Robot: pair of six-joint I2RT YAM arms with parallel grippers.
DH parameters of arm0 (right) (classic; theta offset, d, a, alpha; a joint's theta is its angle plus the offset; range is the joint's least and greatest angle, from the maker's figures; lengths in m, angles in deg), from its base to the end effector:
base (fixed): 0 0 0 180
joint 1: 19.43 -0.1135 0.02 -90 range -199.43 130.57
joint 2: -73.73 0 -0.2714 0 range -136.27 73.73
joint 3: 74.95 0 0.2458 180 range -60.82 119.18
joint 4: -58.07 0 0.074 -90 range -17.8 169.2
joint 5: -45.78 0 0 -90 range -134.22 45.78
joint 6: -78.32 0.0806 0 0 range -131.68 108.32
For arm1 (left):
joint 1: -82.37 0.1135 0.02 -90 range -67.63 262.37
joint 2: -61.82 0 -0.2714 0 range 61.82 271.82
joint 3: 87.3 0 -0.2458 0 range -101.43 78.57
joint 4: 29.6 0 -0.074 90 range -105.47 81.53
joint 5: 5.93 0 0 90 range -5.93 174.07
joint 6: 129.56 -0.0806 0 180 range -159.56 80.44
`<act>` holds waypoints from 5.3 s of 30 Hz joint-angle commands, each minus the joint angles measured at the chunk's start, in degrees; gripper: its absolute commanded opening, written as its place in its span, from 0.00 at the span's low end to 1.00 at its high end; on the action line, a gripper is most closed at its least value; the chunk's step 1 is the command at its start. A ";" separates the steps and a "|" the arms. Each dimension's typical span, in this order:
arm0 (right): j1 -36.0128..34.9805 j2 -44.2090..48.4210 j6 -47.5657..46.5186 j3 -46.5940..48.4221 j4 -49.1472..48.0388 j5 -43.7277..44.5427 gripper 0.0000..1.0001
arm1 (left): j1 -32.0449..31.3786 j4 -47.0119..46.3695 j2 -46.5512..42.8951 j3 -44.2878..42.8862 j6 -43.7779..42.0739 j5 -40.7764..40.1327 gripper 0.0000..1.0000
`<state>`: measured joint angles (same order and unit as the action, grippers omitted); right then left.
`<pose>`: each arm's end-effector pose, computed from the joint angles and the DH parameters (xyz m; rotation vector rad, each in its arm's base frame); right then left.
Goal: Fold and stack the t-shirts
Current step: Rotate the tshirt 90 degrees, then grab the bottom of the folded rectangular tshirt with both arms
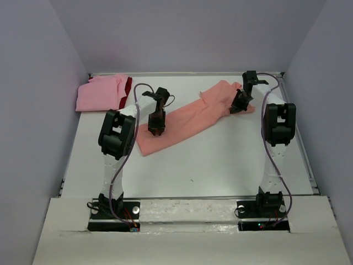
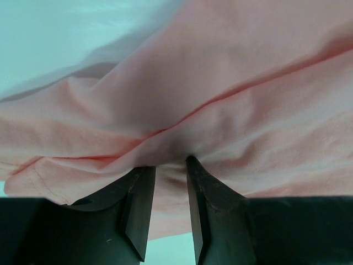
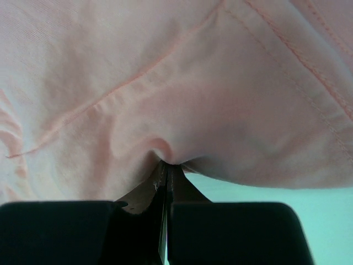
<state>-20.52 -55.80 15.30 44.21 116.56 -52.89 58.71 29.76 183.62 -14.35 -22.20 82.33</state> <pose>0.4896 0.0215 0.1352 0.5889 2.7391 0.3328 0.4068 -0.1756 0.1329 0.1516 2.8656 -0.0995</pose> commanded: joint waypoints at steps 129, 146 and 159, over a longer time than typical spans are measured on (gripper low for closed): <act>-41.46 63.63 22.94 -79.02 -23.96 -13.75 0.77 | -19.32 -20.44 -48.76 55.30 18.48 20.98 0.79; -41.46 61.77 21.80 -73.92 -24.06 -10.32 0.75 | -20.37 -28.27 -46.83 54.78 21.83 23.53 0.79; -41.46 61.68 24.08 -76.29 -25.20 -10.85 0.71 | -22.39 -27.22 -43.57 55.04 21.92 25.47 0.77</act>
<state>-61.87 4.80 38.27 -31.94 94.05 -64.52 37.03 2.15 140.73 41.05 -0.60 106.15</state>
